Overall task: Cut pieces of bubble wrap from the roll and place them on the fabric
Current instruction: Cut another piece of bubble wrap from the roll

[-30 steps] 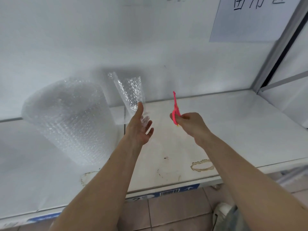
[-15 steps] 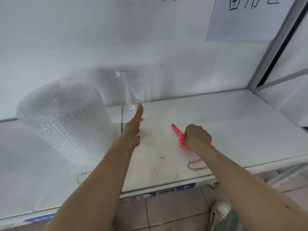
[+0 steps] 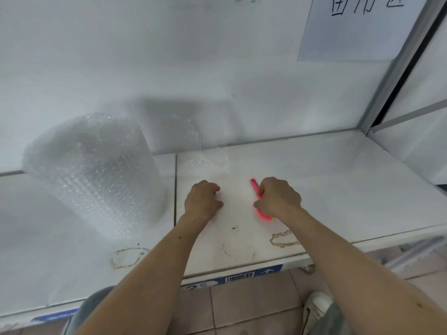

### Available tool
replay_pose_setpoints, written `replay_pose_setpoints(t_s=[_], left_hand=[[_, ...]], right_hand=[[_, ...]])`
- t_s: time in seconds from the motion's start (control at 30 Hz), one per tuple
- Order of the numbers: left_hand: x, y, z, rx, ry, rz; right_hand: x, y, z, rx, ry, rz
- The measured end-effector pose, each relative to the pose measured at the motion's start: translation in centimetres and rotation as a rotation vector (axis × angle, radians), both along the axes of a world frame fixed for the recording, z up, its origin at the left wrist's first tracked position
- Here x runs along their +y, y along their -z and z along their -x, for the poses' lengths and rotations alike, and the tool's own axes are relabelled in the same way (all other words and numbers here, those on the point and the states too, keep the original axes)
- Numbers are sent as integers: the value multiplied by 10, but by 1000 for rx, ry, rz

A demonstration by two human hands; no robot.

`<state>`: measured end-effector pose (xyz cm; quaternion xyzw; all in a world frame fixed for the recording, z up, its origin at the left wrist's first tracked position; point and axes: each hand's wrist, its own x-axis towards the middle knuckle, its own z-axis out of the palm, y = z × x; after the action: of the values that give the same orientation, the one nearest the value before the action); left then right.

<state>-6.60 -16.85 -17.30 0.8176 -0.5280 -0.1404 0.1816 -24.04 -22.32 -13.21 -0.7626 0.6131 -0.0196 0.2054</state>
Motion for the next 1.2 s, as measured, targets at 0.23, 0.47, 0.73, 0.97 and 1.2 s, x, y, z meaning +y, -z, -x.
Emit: replay_pose_setpoints(t_s=[0.23, 0.47, 0.73, 0.97, 1.2], left_hand=[[7, -14, 3, 84, 42, 30], [14, -50, 6, 504, 207, 109], [12, -53, 4, 860, -134, 253], [11, -58, 12, 1297, -368, -50], [7, -56, 17, 1599, -397, 264]], right_hand=[[-2, 4, -1, -255, -193, -41], [2, 6, -5, -463, -269, -132], [0, -5, -1, -809, -114, -385], [2, -14, -5, -1028, 2, -463], [5, -21, 1, -976, -9, -561]])
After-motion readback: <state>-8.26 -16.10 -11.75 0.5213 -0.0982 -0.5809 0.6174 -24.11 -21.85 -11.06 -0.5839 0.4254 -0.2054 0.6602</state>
